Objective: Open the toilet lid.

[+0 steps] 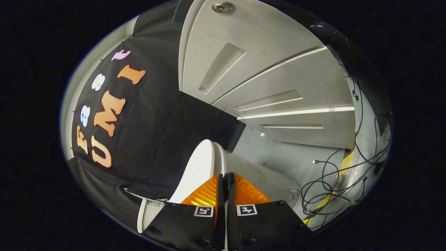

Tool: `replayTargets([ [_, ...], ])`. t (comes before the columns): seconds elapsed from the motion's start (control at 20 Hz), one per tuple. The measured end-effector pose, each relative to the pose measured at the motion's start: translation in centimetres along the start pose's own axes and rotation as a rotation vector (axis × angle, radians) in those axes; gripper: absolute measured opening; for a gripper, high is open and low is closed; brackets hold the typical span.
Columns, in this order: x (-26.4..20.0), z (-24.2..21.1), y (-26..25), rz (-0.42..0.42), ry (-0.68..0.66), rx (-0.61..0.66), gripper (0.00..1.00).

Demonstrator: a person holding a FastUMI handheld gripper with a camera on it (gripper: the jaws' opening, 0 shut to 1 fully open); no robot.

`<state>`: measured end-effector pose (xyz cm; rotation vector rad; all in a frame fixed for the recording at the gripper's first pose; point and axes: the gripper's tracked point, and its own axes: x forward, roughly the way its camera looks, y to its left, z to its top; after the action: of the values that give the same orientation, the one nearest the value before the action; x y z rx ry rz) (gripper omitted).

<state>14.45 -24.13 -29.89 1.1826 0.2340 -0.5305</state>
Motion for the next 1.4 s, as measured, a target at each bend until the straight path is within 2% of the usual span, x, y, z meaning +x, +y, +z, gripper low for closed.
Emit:
replayTargets([
  [0.15, 0.4, 0.1, -0.1, -0.012, 0.017, 0.046, 0.11],
  [0.3, 0.5, 0.0, 0.0, -0.003, 0.046, -0.005, 0.1],
  [0.55, 0.3, 0.2, 0.9, 0.001, 0.012, -0.082, 0.08],
  [0.9, -0.2, 1.0, 3.0, 0.036, -0.014, -0.103, 0.08],
  [1.25, -2.1, 2.7, 9.2, 0.079, -0.065, -0.198, 0.08],
  [1.4, -3.4, 3.2, 13.1, 0.117, -0.095, -0.284, 0.08],
])
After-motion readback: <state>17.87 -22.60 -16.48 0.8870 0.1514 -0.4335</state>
